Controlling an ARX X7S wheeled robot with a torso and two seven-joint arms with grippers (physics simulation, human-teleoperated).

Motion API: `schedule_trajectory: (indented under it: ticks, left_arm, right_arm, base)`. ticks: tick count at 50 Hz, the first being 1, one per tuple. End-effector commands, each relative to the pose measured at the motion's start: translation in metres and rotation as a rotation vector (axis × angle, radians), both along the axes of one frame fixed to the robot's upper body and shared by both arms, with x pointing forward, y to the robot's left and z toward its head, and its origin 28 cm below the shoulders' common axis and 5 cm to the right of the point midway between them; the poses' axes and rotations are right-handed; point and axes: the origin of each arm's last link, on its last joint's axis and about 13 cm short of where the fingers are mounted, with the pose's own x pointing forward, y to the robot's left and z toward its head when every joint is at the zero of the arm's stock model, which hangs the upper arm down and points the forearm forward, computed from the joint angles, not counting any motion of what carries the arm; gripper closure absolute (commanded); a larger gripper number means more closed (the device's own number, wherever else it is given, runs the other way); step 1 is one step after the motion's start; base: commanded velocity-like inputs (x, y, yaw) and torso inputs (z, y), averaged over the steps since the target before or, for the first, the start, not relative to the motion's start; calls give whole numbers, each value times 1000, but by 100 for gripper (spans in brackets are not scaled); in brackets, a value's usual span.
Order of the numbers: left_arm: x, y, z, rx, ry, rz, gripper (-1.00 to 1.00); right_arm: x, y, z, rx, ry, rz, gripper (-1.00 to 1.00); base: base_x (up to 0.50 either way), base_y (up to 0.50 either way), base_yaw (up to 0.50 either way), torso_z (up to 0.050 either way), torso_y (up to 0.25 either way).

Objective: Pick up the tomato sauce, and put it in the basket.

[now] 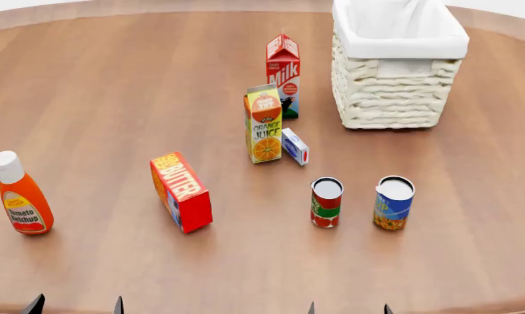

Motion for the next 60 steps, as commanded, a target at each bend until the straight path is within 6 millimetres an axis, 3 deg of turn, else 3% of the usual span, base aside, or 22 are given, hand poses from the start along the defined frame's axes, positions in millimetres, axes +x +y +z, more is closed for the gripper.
schedule_trajectory:
  ticks: [1, 12, 18, 24, 33, 60]
  left_arm:
    - [0, 0, 1, -5, -2, 6, -100]
    - [-24, -1, 45, 12, -155, 30, -100]
    - [-53, 2, 83, 29, -308, 50, -100]
    - [-80, 1, 109, 15, -410, 37, -100]
    - [-82, 1, 111, 8, -424, 33, -100]
    - [-84, 0, 112, 26, -429, 25, -100]
  right_arm:
    - [-1, 1, 0, -6, -4, 4, -100]
    - [-30, -2, 55, 34, -191, 8, -100]
    - [-58, -3, 92, 30, -342, -11, -100]
    - [-79, -1, 114, 41, -433, 12, -100]
    - [-83, -1, 119, 54, -438, 31, -100]
    - [-83, -1, 119, 45, -430, 39, -100]
  base:
    - [0, 0, 0, 0, 0]
    - [0, 0, 0, 0, 0]
    - [0, 0, 0, 0, 0]
    - [0, 0, 0, 0, 0]
    - [57, 0, 0, 0, 0]
    - [500, 0, 0, 0, 0]
